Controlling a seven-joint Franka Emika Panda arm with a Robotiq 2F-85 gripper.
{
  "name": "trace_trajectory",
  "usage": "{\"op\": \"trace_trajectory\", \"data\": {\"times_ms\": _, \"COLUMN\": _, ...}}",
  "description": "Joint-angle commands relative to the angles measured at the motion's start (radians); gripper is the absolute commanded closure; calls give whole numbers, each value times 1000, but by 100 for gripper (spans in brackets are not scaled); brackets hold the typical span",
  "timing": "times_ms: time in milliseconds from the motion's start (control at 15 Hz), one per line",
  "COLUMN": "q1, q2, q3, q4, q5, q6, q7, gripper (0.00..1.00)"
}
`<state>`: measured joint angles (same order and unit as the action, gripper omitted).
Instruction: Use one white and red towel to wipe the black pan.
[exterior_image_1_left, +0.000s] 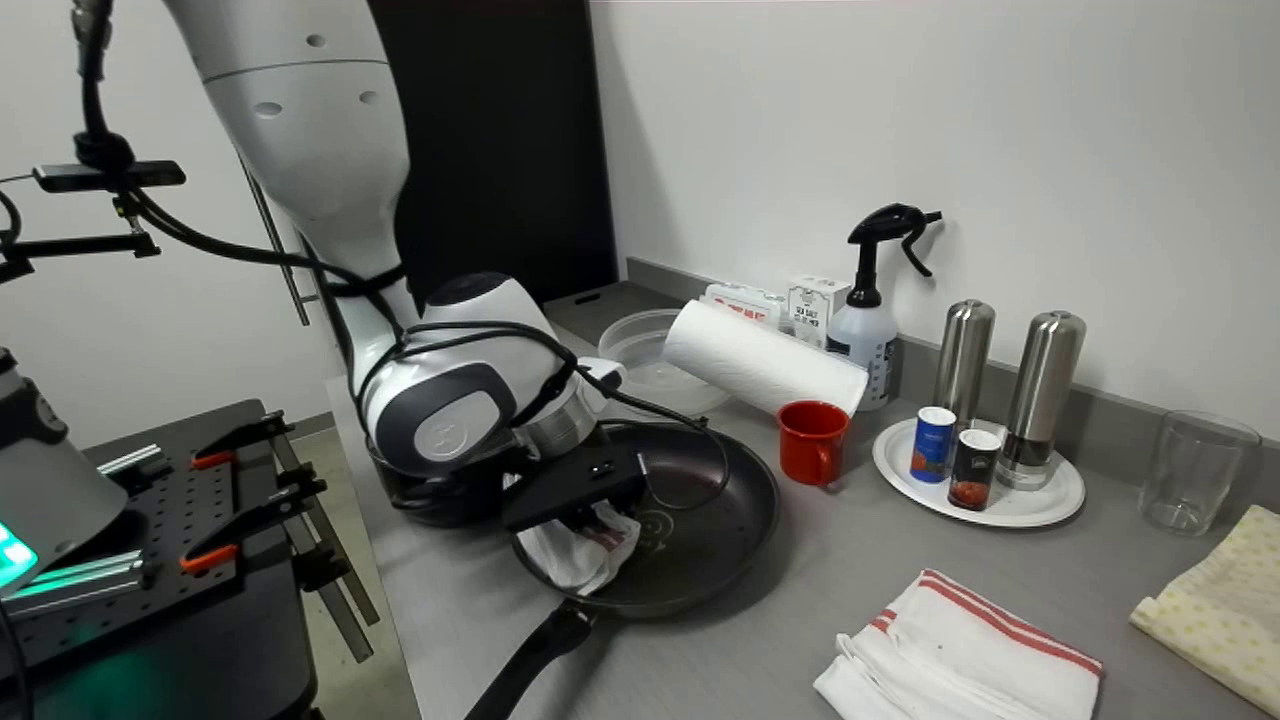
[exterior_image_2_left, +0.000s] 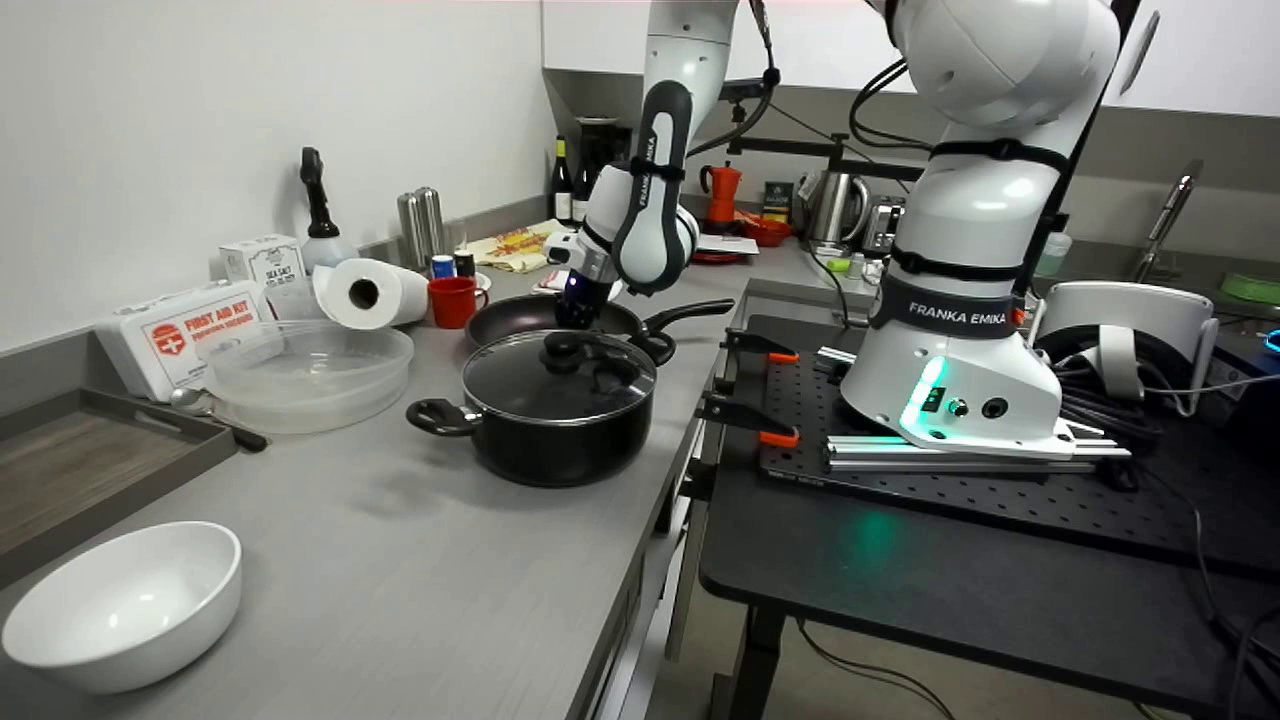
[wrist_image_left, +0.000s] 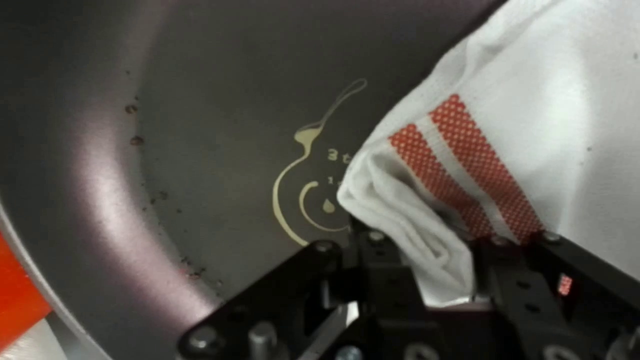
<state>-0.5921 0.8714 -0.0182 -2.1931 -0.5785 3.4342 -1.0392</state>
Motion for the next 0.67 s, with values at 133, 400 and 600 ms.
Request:
{"op": "trace_trajectory", "data": {"times_ms": 133, "q1": 27, "q2": 40, "q3": -22, "q4": 13, "q5": -1, "q6": -41, "q7": 50, "gripper": 97}}
{"op": "trace_trajectory", "data": {"times_ms": 400, "q1": -23, "q2": 41, "q3": 48, "q4": 108, "q5": 12, "q6": -142, "q7": 122, "gripper": 97}}
{"op": "trace_trajectory", "data": {"times_ms": 600, "q1": -57, "q2": 53, "q3": 103, "q4": 196, "q5": 56, "q6": -246, "q7": 150, "gripper": 97}}
